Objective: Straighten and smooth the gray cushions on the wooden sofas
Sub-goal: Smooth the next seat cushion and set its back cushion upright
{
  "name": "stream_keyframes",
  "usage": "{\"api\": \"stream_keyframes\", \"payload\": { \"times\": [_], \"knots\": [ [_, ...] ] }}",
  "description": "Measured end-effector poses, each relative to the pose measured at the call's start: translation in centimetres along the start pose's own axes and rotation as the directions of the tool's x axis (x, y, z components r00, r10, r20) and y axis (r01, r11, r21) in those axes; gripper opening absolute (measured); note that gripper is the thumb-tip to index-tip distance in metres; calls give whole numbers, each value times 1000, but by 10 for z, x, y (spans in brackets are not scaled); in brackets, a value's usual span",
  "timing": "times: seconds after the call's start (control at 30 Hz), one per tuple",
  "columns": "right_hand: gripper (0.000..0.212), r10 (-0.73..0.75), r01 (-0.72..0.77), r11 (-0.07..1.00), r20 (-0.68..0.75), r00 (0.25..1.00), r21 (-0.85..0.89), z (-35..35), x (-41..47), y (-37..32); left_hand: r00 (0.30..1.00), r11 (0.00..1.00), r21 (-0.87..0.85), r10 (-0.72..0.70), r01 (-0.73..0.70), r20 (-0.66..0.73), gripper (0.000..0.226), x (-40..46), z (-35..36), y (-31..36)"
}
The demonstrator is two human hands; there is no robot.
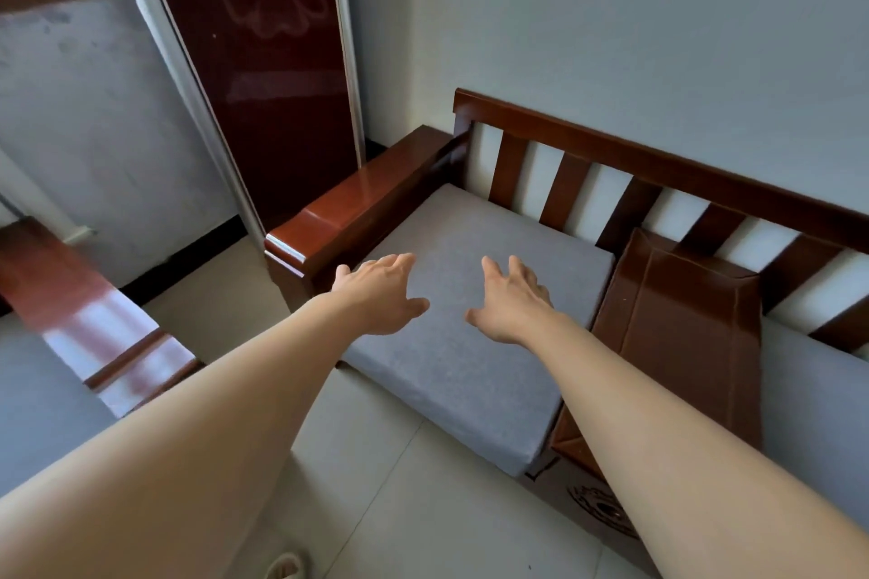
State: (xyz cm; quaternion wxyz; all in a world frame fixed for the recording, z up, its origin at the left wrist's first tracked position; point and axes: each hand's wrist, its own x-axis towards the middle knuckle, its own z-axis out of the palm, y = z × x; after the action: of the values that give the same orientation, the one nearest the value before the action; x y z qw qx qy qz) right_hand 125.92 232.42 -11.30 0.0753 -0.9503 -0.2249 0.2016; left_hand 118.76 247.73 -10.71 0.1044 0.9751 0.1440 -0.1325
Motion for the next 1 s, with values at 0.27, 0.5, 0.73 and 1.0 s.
{"api": "stream_keyframes", "payload": {
  "times": [0.27,0.5,0.73,1.0],
  "knots": [
    [73,212,-213,971,20,977,111,32,48,-75,969,973,60,215,-223,124,68,70,-13,-87],
    [76,328,-333,935,62,943,118,51,72,-75,931,941,81,310,-330,194,63,117,0,-96],
    [80,330,-334,928,55,942,163,73,117,-54,915,918,128,346,-376,207,64,160,39,-91],
    [90,357,-367,913,86,930,180,154,182,-23,895,910,129,348,-394,279,69,227,126,-115]
  ]
}}
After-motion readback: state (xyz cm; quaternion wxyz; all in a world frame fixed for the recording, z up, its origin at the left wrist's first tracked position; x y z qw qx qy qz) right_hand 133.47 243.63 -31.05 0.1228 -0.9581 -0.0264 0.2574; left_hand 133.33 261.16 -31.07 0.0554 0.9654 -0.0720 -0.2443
